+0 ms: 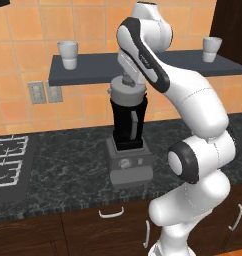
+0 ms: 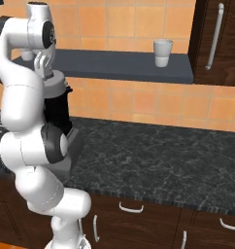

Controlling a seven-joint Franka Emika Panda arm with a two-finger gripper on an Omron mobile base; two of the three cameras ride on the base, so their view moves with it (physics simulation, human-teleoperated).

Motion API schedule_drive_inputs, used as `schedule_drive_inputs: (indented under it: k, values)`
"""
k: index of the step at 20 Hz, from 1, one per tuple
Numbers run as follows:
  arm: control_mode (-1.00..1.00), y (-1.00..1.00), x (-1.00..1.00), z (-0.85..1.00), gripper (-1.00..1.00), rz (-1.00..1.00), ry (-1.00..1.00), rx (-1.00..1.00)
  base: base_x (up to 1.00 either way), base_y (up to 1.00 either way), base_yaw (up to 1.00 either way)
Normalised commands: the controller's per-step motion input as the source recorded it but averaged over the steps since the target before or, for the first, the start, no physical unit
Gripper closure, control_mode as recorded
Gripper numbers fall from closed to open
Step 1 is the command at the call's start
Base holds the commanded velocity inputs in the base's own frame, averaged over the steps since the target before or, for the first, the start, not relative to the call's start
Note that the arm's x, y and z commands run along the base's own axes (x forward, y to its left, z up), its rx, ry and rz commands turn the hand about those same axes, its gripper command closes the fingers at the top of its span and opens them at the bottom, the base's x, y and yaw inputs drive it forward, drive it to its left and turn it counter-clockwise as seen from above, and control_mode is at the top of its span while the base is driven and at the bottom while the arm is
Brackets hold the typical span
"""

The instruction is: Close the lid blender by securely placing the lid on top.

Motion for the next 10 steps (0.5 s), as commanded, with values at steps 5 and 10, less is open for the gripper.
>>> schedule_drive_inputs:
  k: [5,10]
  values:
    - [-1.00,-0.11,-0.01,-0.38,1.00,-0.02,0.06,0.00,0.00,0.00,0.00]
    - [-1.00,-0.45,-0.55,-0.34,1.00,0.00,-0.09,0.01,0.00,0.00,0.00]
